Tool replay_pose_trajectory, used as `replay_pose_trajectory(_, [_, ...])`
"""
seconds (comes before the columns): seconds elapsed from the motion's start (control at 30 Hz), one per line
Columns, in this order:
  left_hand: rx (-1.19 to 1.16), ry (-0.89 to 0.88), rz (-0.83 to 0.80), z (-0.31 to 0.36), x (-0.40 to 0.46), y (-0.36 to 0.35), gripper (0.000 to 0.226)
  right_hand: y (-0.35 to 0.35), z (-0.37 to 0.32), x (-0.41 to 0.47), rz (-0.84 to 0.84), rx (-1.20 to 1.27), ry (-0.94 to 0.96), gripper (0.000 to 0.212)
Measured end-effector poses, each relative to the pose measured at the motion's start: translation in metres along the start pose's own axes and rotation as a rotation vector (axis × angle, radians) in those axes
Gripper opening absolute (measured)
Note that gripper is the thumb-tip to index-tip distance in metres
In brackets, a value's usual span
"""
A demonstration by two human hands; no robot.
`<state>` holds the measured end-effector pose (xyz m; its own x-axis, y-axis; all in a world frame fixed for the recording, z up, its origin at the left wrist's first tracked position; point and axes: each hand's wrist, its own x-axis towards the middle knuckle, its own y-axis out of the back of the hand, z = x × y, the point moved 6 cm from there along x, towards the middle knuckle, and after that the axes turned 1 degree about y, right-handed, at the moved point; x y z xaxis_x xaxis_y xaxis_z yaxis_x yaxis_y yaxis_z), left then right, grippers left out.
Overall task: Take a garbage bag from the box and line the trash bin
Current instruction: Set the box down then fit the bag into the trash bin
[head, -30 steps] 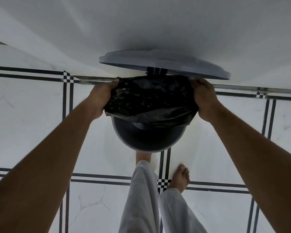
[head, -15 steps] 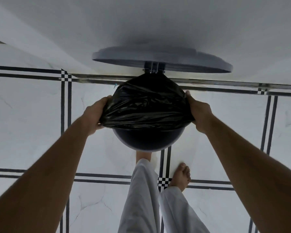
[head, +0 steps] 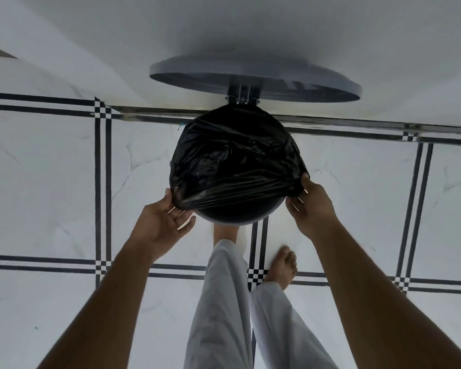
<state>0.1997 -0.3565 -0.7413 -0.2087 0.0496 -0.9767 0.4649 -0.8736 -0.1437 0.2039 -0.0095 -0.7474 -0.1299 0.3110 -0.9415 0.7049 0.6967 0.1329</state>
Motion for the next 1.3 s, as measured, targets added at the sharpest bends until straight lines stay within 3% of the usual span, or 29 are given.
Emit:
replay_pose_trajectory(0.2, [-0.016, -0.044, 0.07, -0.009, 0.013, -0.011, 0.021, 0.007, 0.018, 0.014, 0.013, -0.175, 0.04, 0.029])
replay_pose_trajectory(0.37, [-0.04, -0.027, 0.079, -0.019, 0.023, -0.011, 0.026, 0.006, 0.044, 0.017, -0.02, -0.131, -0.092, 0.022])
replay_pose_trajectory(0.6, [-0.114, -0.008, 0.119, -0.018, 0.045, -0.014, 0.049, -0.009, 0.066, 0.034, 0.006, -0.148, -0.176, 0.028])
replay_pose_trajectory(0.73, [-0.011, -0.011, 0.176, -0.029, 0.037, -0.003, 0.036, -0.003, 0.07, 0.035, 0.002, -0.097, -0.173, 0.023])
replay_pose_trajectory(0.83, [0.082, 0.0, 0.217, -0.038, 0.032, 0.008, 0.038, 0.003, 0.066, 0.026, 0.019, -0.138, -0.153, 0.02])
replay_pose_trajectory(0.97, [0.17, 0.017, 0.279, -0.017, 0.046, 0.013, 0.035, 0.0, 0.042, 0.025, 0.115, -0.209, -0.057, 0.018])
replay_pose_trajectory(1.07, [0.13, -0.074, 0.403, 0.025, 0.047, 0.015, 0.029, -0.018, 0.002, 0.019, 0.142, -0.19, 0.162, 0.027])
replay_pose_trajectory(1.13, [0.163, -0.2, 0.361, 0.057, 0.045, 0.003, 0.04, -0.04, -0.022, 0.009, 0.041, -0.214, 0.3, 0.041])
replay_pose_trajectory(1.2, [0.295, -0.298, 0.283, 0.082, 0.045, -0.015, 0.04, -0.061, -0.036, 0.002, -0.053, -0.263, 0.377, 0.036])
replay_pose_trajectory(1.3, [0.419, -0.301, 0.252, 0.097, 0.051, -0.029, 0.029, -0.072, -0.046, 0.005, -0.024, -0.334, 0.376, 0.029])
